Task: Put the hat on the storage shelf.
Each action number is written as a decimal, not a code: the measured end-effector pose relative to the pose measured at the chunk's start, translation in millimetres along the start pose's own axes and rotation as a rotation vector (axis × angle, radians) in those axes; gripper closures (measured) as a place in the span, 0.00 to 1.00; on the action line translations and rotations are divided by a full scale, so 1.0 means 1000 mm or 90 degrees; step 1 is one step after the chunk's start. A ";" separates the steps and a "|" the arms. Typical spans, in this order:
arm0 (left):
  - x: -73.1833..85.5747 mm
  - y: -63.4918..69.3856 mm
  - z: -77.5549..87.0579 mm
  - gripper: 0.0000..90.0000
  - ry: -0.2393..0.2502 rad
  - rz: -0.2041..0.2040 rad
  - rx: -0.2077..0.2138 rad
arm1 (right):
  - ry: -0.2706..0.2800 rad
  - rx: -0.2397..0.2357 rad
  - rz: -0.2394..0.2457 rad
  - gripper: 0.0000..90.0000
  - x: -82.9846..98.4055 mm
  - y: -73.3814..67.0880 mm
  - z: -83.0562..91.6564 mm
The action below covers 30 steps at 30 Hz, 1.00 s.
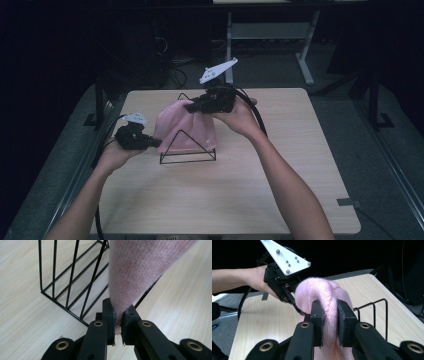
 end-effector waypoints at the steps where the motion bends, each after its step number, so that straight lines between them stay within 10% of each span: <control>1: 0.001 -0.001 -0.001 0.92 -0.007 -0.004 -0.003 | -0.002 0.000 -0.001 0.85 0.001 0.000 -0.001; 30: 0.017 -0.005 -0.030 0.92 -0.057 0.008 -0.007 | -0.051 -0.025 0.003 0.83 0.022 -0.003 -0.028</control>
Point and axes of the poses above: each handheld gripper's, and its own axes: z roughly backward along the jaws, x roughly out of its underside, y roughly to its right, the point moved 9 cm from there along -z, roughly forward along the jaws, and after that the axes turned 14 degrees about -y, right-handed, at the moved point
